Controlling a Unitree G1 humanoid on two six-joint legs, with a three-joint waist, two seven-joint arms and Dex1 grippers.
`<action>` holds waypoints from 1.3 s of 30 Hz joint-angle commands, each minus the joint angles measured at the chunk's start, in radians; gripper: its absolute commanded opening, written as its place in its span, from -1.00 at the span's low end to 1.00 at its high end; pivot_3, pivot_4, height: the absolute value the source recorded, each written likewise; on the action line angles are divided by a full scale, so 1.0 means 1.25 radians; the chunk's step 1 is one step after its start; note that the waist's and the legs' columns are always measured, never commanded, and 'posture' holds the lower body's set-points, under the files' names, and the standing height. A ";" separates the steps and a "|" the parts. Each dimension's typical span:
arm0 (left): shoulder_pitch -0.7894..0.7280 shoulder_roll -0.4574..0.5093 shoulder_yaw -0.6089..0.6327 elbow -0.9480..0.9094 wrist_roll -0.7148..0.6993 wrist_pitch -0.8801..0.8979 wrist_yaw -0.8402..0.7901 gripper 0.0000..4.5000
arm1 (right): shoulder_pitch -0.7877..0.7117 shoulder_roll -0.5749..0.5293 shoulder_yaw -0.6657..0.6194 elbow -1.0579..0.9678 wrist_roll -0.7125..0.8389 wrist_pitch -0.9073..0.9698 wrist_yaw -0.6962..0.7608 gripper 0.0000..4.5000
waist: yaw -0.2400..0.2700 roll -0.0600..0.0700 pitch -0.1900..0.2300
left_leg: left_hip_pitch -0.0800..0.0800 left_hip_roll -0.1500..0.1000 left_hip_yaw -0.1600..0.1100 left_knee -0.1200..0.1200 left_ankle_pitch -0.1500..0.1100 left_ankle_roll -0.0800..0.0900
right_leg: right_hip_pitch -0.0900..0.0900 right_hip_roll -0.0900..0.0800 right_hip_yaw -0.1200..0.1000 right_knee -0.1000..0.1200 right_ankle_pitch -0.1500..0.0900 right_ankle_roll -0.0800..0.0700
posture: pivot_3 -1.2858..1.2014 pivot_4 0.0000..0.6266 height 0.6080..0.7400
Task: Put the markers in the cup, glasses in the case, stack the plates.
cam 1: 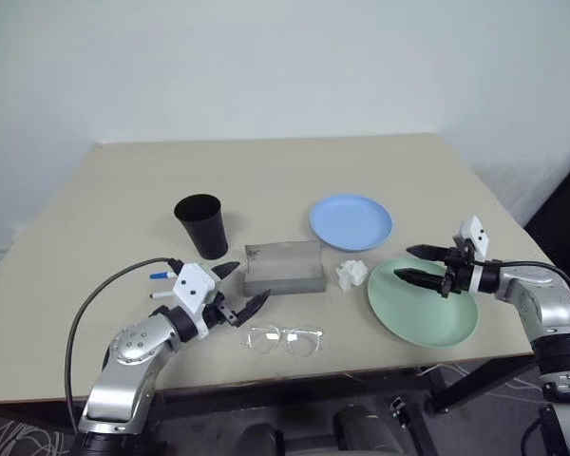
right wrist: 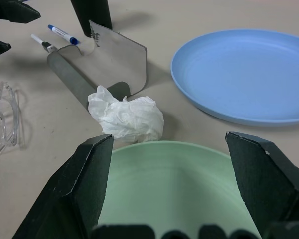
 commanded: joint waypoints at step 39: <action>-0.070 -0.003 -0.058 -0.005 -0.055 0.013 -0.093 0.99 | -0.079 -0.040 -0.108 0.236 -0.004 0.102 -0.174 0.73 | -0.001 0.000 0.000 | 0.001 0.000 0.004 0.001 0.000 0.000 | 0.000 0.000 0.003 0.000 0.000 0.000 | 0.03 -1.00 1.00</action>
